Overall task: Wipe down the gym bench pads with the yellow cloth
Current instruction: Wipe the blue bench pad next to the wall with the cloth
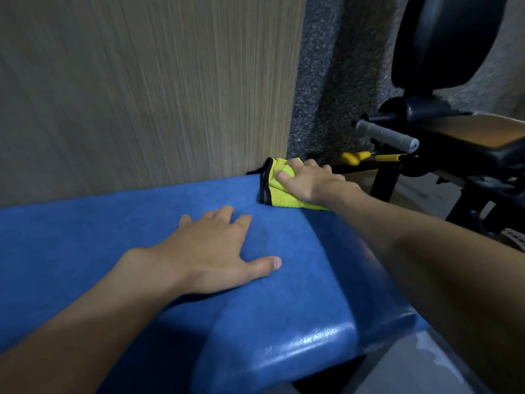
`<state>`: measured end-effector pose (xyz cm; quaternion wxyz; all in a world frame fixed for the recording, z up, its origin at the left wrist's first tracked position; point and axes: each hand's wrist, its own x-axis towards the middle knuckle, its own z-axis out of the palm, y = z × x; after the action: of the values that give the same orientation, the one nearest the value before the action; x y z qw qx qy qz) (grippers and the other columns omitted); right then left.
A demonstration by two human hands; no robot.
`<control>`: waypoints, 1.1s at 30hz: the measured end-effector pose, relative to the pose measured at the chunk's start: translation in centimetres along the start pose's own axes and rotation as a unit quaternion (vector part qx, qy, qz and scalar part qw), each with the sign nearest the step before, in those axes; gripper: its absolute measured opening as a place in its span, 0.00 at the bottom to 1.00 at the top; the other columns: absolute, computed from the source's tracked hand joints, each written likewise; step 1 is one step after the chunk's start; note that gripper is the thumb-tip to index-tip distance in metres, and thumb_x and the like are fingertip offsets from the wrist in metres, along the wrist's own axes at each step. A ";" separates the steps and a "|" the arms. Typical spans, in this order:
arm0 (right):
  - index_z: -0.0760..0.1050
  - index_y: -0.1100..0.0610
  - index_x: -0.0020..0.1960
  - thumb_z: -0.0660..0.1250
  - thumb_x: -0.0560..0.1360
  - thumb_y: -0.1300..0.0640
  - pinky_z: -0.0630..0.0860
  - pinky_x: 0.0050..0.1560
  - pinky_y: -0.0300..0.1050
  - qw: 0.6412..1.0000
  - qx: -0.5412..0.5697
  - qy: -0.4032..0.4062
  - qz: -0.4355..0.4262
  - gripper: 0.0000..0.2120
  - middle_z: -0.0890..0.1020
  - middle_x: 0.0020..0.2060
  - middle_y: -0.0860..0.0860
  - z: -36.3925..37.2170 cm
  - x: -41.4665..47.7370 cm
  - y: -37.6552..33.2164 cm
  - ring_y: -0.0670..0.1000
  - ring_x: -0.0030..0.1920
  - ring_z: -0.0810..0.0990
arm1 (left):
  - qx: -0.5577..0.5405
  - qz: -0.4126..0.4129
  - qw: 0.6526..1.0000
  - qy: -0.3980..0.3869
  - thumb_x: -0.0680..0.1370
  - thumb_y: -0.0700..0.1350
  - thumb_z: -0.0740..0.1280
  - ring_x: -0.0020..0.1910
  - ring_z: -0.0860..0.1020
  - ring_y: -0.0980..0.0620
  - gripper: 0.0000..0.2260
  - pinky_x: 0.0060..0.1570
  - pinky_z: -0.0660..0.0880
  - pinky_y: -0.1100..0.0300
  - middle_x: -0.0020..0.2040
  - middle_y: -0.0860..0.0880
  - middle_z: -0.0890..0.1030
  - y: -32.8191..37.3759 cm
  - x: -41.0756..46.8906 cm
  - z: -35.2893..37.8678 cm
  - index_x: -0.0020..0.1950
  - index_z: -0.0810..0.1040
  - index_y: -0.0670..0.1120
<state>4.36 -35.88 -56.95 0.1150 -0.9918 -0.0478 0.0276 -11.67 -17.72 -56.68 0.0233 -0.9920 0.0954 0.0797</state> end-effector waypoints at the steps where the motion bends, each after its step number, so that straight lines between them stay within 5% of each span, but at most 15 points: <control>1: 0.53 0.42 0.78 0.45 0.76 0.30 0.60 0.68 0.67 1.000 -0.002 0.003 -0.004 0.33 0.57 0.79 0.53 0.0 -0.4 0.1 0.65 0.75 0.57 | -0.001 0.001 1.000 0.000 0.65 0.80 0.43 0.75 0.61 0.49 0.48 0.68 0.63 0.41 0.76 0.51 0.61 0.1 -0.1 0.1 0.76 0.59 0.53; 17: 0.54 0.37 0.76 0.42 0.78 0.31 0.58 0.70 0.67 0.997 -0.049 0.043 -0.038 0.28 0.54 0.80 0.48 0.9 -16.0 3.9 0.59 0.78 0.52 | -0.063 0.013 0.997 0.032 0.74 0.73 0.57 0.75 0.63 0.50 0.35 0.71 0.62 0.43 0.76 0.55 0.64 0.4 -2.5 -0.5 0.77 0.62 0.58; 24: 0.45 0.33 0.76 0.39 0.75 0.28 0.56 0.72 0.68 0.996 -0.044 0.064 -0.052 0.31 0.52 0.80 0.47 1.8 -20.8 5.3 0.56 0.79 0.48 | -0.085 0.025 0.996 0.017 0.68 0.79 0.54 0.76 0.62 0.53 0.41 0.72 0.61 0.43 0.76 0.57 0.63 0.0 -3.6 -0.4 0.77 0.62 0.60; 29: 0.51 0.33 0.75 0.41 0.75 0.28 0.56 0.71 0.69 0.996 -0.061 0.047 -0.048 0.29 0.52 0.80 0.47 1.2 -18.4 4.5 0.58 0.78 0.50 | -0.077 0.003 0.997 0.023 0.60 0.82 0.46 0.79 0.55 0.51 0.47 0.73 0.57 0.38 0.79 0.54 0.58 -1.5 -2.8 -0.8 0.77 0.59 0.64; 33: 0.52 0.35 0.76 0.42 0.76 0.29 0.57 0.70 0.69 0.996 -0.066 0.036 -0.051 0.29 0.53 0.79 0.48 0.8 -15.0 3.5 0.60 0.78 0.52 | -0.067 0.012 0.998 0.004 0.60 0.83 0.46 0.75 0.62 0.51 0.45 0.71 0.60 0.40 0.75 0.58 0.63 -2.8 -1.8 -0.2 0.75 0.58 0.67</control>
<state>-10.29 -40.61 -57.89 0.0527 -0.9939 -0.0954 -0.0175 -12.84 -14.67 -56.09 -0.0441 -0.9905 0.1018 0.0818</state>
